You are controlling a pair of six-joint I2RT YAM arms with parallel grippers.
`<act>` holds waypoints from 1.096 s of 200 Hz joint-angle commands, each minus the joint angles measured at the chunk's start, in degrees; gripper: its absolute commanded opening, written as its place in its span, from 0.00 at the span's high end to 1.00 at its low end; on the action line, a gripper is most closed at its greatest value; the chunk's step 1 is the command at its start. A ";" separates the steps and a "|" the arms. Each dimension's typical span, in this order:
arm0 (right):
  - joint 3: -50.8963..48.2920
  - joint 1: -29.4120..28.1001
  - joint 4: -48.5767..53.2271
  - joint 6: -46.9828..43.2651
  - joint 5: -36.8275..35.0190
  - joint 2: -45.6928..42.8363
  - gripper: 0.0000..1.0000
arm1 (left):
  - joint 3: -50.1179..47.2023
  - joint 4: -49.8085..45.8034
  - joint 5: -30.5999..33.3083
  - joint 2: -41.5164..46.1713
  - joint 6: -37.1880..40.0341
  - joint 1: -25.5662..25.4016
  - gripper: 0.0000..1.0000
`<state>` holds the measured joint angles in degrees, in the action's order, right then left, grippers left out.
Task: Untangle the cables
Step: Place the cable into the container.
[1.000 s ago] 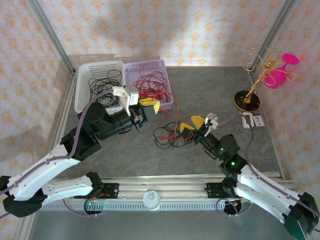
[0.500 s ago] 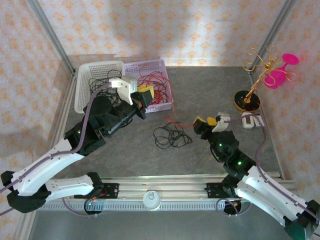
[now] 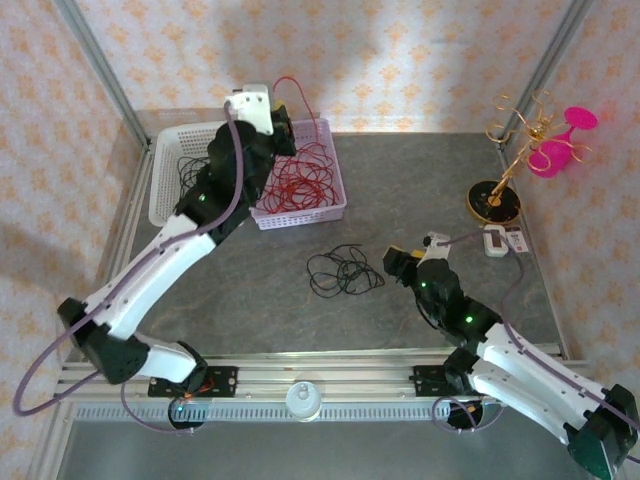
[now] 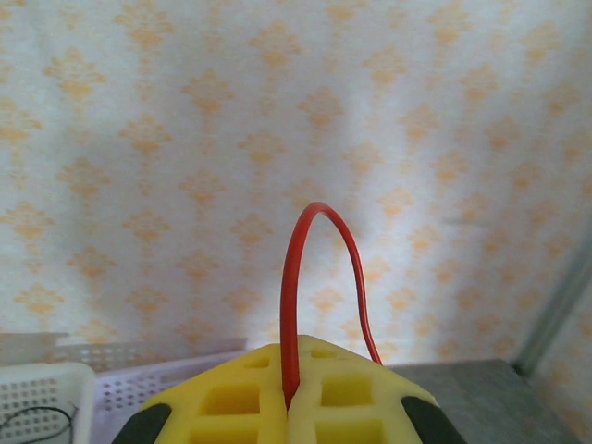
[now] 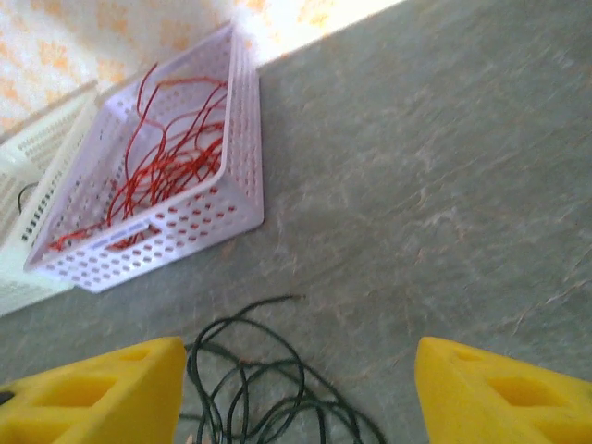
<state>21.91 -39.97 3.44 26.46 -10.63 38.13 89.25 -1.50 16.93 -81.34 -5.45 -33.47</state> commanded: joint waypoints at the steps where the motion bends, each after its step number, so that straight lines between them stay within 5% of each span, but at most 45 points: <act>1: -1.34 0.15 -0.72 1.71 5.97 0.57 0.34 | 5.38 3.76 -1.75 -5.42 1.23 3.53 1.00; 60: -1.60 0.12 1.04 0.77 8.71 0.59 0.33 | 12.02 3.04 -2.52 -22.46 -5.08 10.33 1.00; 176: -3.04 0.14 -0.77 0.08 10.77 2.26 0.33 | -1.14 6.53 -8.38 -38.65 -14.11 11.51 1.00; 219: -2.80 0.11 -5.22 -3.51 19.46 10.34 0.31 | -3.37 4.96 -9.56 -40.84 -14.90 12.75 1.00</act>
<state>19.31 -39.94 1.76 25.63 3.95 45.25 87.37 3.79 8.45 -122.26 -18.70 -22.02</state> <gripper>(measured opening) 0.690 0.046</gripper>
